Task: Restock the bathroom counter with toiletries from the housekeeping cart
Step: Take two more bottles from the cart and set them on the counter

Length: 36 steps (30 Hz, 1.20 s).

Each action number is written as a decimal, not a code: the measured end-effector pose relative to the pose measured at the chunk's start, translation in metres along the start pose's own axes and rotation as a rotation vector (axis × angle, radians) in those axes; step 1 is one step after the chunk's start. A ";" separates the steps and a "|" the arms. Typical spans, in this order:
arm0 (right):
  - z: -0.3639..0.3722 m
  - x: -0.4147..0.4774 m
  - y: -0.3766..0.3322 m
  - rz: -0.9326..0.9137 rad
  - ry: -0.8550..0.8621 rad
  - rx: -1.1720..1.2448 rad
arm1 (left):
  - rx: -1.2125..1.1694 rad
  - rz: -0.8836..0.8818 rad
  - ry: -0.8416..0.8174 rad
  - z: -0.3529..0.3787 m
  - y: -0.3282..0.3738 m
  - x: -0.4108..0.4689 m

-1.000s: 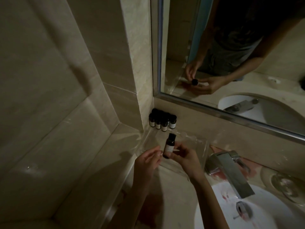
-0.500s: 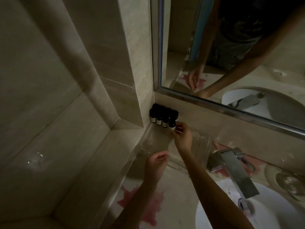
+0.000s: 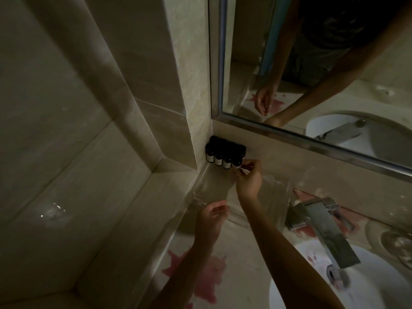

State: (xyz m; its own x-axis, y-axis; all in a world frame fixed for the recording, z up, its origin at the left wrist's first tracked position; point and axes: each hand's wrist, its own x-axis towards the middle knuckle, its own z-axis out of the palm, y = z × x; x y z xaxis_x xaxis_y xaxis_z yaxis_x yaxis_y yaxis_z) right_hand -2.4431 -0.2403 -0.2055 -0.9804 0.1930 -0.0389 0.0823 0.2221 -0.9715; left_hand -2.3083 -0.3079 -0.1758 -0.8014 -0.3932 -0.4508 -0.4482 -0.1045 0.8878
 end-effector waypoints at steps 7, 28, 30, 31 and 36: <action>-0.003 -0.002 0.001 -0.040 -0.019 -0.113 | 0.064 0.059 0.003 -0.009 0.003 -0.006; -0.137 -0.208 -0.085 -0.232 -0.291 -0.135 | 0.608 0.526 0.039 -0.091 0.024 -0.146; -0.148 -0.229 -0.088 -0.307 -0.298 -0.210 | 0.666 0.567 0.050 -0.097 0.019 -0.165; -0.154 -0.238 -0.088 -0.333 -0.300 -0.252 | 0.687 0.563 0.048 -0.100 0.015 -0.174; -0.177 -0.280 -0.084 -0.399 -0.299 -0.372 | 0.735 0.543 -0.010 -0.105 -0.004 -0.213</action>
State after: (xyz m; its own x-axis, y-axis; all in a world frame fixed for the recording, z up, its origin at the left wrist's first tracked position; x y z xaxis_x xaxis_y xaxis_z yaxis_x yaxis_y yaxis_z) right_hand -2.1438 -0.1444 -0.0715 -0.9518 -0.2377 0.1940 -0.2966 0.5503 -0.7805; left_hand -2.0943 -0.3195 -0.0734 -0.9776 -0.2103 0.0075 -0.1455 0.7016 0.6975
